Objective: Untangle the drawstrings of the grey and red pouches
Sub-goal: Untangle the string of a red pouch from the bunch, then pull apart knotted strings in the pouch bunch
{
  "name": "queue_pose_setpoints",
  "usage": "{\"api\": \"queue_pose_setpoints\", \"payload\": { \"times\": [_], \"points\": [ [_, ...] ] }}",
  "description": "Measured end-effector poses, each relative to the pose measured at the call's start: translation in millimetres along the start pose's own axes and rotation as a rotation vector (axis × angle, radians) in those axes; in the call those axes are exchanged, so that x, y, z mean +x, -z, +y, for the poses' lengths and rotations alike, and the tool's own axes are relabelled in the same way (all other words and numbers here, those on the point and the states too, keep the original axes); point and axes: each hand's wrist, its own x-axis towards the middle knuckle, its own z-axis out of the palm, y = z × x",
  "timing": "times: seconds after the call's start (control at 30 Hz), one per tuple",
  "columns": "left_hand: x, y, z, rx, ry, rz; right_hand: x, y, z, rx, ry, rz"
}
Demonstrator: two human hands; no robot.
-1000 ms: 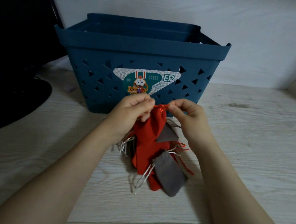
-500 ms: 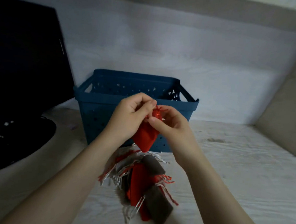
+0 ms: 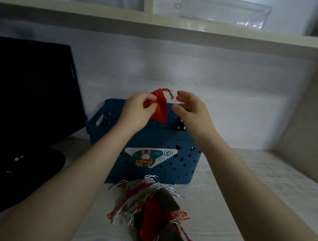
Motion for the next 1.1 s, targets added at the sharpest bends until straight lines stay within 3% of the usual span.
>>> {"api": "queue_pose_setpoints", "payload": {
  "times": [0.1,0.17,0.33,0.43,0.57,0.7,0.83,1.0,1.1],
  "points": [
    [7.0,-8.6,-15.9,0.302,0.069,-0.183,-3.5,3.5,7.4,0.064,-0.034,-0.047],
    [1.4,-9.9,-22.3,0.469,0.016,-0.197,-8.5,6.8,11.1,0.065,-0.039,-0.082],
    [-38.4,-8.7,-34.8,0.331,-0.520,0.018,-26.6,7.9,28.2,-0.043,-0.007,-0.194],
    [-66.2,-8.1,-42.3,0.348,-0.652,-0.082,-41.3,0.9,46.3,-0.291,-0.047,-0.406],
    [-96.3,-11.6,-59.7,0.336,-0.537,-0.300,-70.7,-15.6,81.2,-0.674,-0.032,-0.696],
    [-109.2,-16.1,-76.3,0.326,-0.439,-0.485,-91.0,-25.0,99.4,-0.778,-0.129,-0.743],
    [-117.3,-23.1,-86.6,0.325,-0.291,-0.631,-94.5,-21.4,109.5,-0.651,-0.153,-0.635],
    [-112.7,-28.9,-74.6,0.207,-0.121,-0.589,-86.5,-11.6,107.6,-0.413,-0.039,-0.454],
    [-105.1,-25.7,-57.3,-0.036,-0.042,-0.574,-75.3,-0.9,89.0,-0.260,0.088,-0.374]
  ]
}}
